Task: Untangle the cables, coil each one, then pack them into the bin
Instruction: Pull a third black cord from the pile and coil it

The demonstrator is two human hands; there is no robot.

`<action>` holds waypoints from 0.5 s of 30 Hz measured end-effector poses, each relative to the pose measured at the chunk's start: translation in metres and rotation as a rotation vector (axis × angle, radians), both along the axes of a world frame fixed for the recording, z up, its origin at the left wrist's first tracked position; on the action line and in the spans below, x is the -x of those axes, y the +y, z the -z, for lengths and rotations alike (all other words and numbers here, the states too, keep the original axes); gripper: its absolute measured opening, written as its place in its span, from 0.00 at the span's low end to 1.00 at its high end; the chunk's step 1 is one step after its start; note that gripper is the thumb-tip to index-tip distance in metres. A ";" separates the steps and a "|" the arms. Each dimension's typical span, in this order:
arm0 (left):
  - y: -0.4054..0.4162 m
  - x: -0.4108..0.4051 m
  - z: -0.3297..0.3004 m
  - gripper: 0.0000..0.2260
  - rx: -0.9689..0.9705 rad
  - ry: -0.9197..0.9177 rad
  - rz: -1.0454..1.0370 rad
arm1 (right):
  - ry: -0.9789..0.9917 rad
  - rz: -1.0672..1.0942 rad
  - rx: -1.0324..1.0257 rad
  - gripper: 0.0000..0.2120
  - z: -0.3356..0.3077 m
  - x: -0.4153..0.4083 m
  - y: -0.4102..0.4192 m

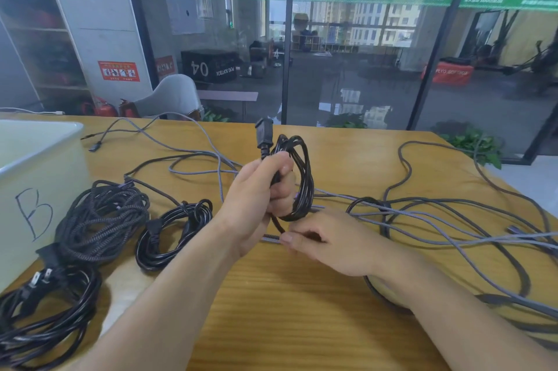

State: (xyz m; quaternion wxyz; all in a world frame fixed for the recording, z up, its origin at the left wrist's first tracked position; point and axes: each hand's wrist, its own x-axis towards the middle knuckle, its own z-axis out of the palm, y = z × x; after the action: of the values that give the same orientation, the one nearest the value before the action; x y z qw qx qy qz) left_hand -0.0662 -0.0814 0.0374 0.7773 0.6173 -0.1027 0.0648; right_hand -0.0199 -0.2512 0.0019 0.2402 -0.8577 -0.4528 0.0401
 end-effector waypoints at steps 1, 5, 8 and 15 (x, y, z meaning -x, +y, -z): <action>0.002 0.000 0.000 0.15 -0.012 0.000 -0.003 | -0.035 0.038 0.008 0.28 -0.001 -0.004 -0.002; 0.005 0.001 -0.002 0.17 -0.041 -0.016 0.020 | -0.098 0.161 0.037 0.36 -0.007 -0.019 -0.014; 0.013 0.002 -0.005 0.19 -0.040 -0.028 0.012 | -0.200 0.227 0.085 0.32 -0.013 -0.037 -0.036; 0.025 -0.003 -0.003 0.18 -0.027 -0.032 0.009 | -0.092 0.374 -0.032 0.22 -0.020 -0.059 -0.077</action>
State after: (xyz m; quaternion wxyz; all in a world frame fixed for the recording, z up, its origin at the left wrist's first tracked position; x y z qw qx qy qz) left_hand -0.0636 -0.0559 0.0400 0.7675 0.6261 -0.1189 0.0698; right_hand 0.0394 -0.3280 0.0223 0.2360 -0.9240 -0.2964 -0.0516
